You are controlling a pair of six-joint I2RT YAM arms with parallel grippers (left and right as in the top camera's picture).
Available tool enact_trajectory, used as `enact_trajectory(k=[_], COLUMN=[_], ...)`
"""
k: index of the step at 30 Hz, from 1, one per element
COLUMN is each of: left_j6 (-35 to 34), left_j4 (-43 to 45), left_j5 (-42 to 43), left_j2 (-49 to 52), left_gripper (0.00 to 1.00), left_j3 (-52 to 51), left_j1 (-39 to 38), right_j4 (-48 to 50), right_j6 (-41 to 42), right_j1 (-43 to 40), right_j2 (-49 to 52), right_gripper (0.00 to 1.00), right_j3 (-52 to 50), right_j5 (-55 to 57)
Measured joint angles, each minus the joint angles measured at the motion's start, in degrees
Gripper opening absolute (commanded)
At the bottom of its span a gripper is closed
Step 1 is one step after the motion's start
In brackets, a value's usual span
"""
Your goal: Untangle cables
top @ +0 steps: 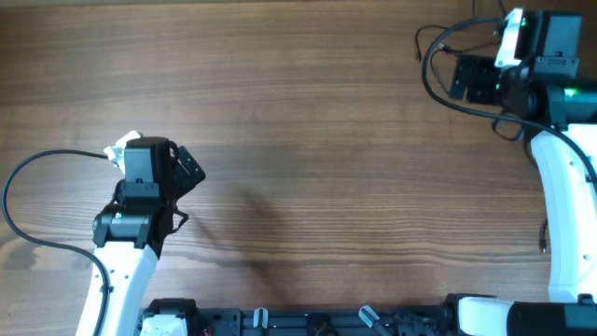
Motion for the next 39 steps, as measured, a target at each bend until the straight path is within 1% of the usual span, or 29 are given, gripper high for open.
enact_trajectory(k=[9,39], left_j6=[0.0,0.0], left_j4=[0.0,0.0], left_j5=[0.0,0.0], left_j2=[0.0,0.0], left_gripper=[1.0,1.0], left_j3=[0.0,0.0], left_j1=[0.0,0.0], right_j4=[-1.7,-1.5], right_j6=[1.0,1.0], right_j1=[0.0,0.0], right_j2=[0.0,0.0], right_gripper=[1.0,1.0], right_j3=[0.0,0.0], right_j5=[-2.3,-2.8])
